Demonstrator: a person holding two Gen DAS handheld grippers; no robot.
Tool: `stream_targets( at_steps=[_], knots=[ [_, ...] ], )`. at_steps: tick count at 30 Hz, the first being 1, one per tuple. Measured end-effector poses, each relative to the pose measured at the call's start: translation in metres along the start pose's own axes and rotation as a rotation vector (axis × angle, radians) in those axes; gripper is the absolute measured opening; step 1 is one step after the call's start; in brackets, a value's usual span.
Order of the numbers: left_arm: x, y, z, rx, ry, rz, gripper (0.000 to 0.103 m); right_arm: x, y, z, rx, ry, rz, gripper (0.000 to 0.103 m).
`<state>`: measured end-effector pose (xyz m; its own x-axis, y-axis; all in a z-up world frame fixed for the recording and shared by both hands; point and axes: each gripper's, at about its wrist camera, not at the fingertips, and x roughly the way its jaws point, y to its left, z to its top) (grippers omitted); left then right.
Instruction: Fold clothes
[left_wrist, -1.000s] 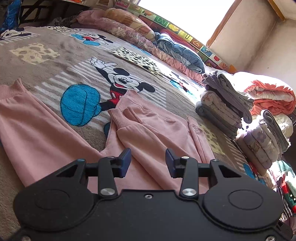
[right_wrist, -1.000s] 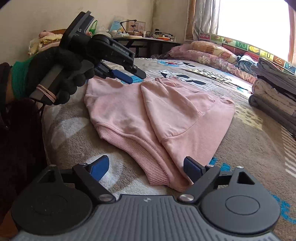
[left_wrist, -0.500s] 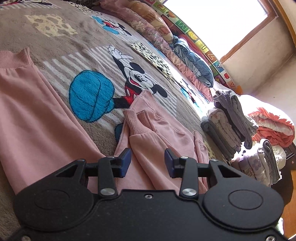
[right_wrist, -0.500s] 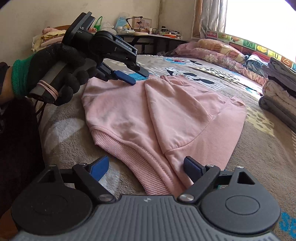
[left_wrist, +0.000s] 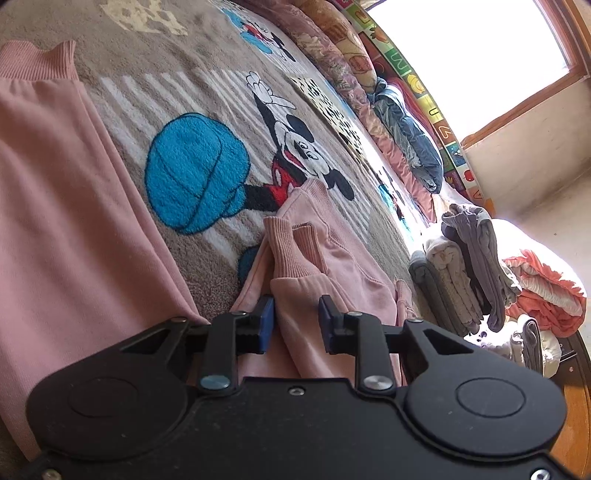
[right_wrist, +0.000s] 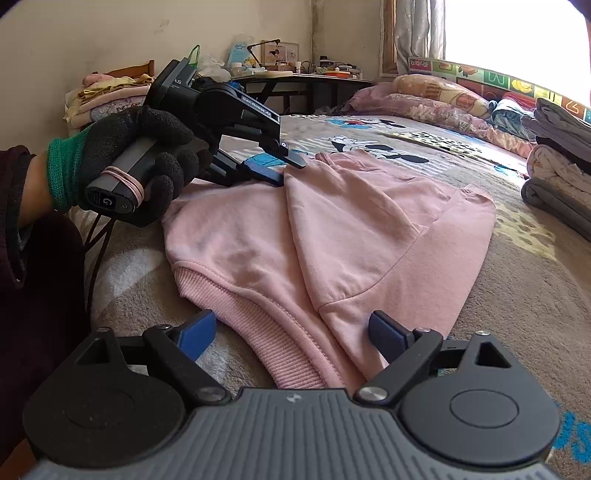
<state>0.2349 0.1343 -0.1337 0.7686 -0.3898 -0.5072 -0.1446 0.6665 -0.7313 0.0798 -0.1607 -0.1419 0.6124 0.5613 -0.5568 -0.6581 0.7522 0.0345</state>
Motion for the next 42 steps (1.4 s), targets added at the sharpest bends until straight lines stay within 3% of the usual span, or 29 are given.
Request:
stream_targets(
  at_steps=[1,11,18,23,30,42],
  knots=[
    [0.000,0.000,0.000,0.000,-0.006,-0.004,0.006,0.000,0.001,0.000,-0.003,-0.002,0.001,0.091],
    [-0.014,-0.015,-0.001,-0.035,-0.049,-0.124,0.001,-0.009,0.002,-0.002,0.006,-0.026,0.014,0.090],
    [-0.020,-0.083,-0.003,0.060,-0.095,-0.204,0.001,-0.020,-0.003,-0.003,0.015,-0.045,0.009,0.090],
    [-0.005,-0.115,-0.005,0.073,-0.085,-0.230,0.000,-0.030,-0.011,-0.006,0.048,-0.057,0.022,0.090],
    [0.025,-0.147,-0.011,0.080,-0.056,-0.217,0.000,-0.030,-0.014,-0.013,0.076,-0.035,0.046,0.090],
    [0.088,-0.176,-0.024,0.126,-0.012,-0.112,0.000,-0.037,-0.023,-0.022,0.155,-0.052,0.098,0.090]
  ],
)
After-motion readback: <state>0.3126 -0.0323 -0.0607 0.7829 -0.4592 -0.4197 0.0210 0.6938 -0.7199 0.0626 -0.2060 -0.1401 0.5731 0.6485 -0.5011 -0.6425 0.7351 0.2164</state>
